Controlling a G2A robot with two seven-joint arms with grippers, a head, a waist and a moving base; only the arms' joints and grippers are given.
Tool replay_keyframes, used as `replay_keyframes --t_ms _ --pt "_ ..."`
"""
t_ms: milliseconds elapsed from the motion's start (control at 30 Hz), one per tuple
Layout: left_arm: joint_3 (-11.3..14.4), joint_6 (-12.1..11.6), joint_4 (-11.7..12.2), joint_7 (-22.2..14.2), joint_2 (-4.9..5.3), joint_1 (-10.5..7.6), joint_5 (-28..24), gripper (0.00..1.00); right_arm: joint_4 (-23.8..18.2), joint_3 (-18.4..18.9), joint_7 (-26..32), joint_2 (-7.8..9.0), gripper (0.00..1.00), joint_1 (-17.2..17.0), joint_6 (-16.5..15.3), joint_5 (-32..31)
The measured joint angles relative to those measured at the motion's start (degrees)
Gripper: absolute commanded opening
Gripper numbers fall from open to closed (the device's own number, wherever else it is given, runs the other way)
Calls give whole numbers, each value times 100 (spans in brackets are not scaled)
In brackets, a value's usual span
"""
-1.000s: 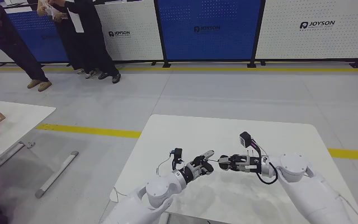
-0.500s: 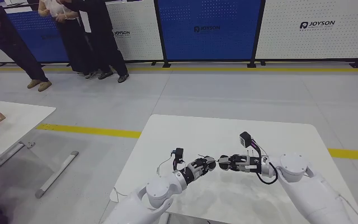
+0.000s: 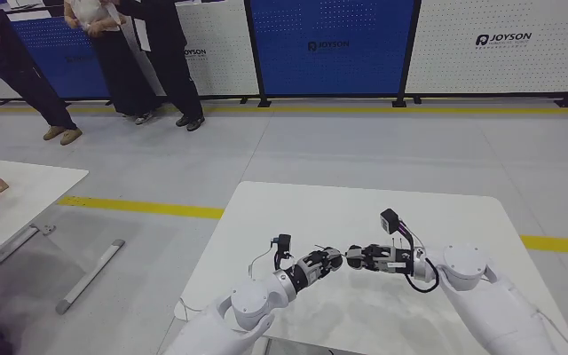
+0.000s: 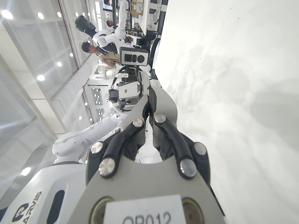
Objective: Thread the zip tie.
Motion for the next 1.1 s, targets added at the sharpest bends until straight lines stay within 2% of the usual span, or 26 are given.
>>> replay_keyframes --t_ms 267,500,900,1000,1100 --pt "-41 58 -34 106 -12 36 189 0 -292 596 -85 193 100 -409 -132 26" --pt "-34 239 -132 509 -20 85 692 0 -866 1420 -310 439 100 -1093 -283 62" --pt "-29 240 -125 527 -21 78 729 0 -870 1427 -310 439 100 -1093 -282 69" --pt "68 306 -150 640 -33 16 1150 0 -870 1427 -310 439 100 -1093 -282 69" --pt "265 534 -250 828 -57 -70 1782 0 -870 1427 -310 439 100 -1093 -282 69"
